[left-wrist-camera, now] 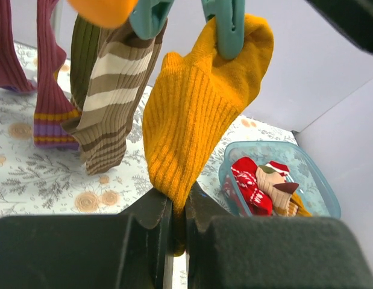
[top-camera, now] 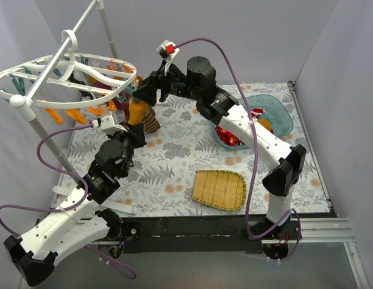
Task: Remove the socks clipped to the hanger
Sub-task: Remove the sock from the hanger.
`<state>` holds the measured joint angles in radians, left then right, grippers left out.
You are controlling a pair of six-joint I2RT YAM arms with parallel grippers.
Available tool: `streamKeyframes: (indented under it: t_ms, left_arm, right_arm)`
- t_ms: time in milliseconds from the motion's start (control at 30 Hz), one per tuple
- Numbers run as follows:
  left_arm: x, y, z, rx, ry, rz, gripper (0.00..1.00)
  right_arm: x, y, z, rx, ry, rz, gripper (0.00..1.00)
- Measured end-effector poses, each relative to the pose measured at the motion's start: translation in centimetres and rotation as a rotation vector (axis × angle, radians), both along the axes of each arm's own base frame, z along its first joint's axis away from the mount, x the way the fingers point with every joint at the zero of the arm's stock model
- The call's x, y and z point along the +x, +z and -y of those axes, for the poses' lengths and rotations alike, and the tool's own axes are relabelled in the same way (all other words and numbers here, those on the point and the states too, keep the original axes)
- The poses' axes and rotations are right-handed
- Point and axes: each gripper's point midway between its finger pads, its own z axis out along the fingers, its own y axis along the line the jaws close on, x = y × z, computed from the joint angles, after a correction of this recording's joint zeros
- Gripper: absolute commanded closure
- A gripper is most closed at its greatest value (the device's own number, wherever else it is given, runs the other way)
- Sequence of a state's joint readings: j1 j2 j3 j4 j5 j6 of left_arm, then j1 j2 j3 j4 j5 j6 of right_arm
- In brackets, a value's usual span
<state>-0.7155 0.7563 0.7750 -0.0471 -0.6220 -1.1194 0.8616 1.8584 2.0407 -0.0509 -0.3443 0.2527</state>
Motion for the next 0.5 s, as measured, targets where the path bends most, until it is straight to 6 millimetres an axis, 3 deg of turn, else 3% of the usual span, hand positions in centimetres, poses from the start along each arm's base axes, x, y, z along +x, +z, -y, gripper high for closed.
streamKeyframes:
  t_ms: [267,500]
  left_arm:
    - [-0.7,-0.9,0.1,-0.047,-0.017,-0.048,1.00]
    - [-1.0,-1.6,0.3,-0.059,-0.029,-0.078,1.00]
  right_arm:
    - [-0.5,-0.4,0.1,0.001,0.132,0.006,0.29]
    - [0.0,-2.8,-1.1,-0.020,0.177,-0.036,0.30]
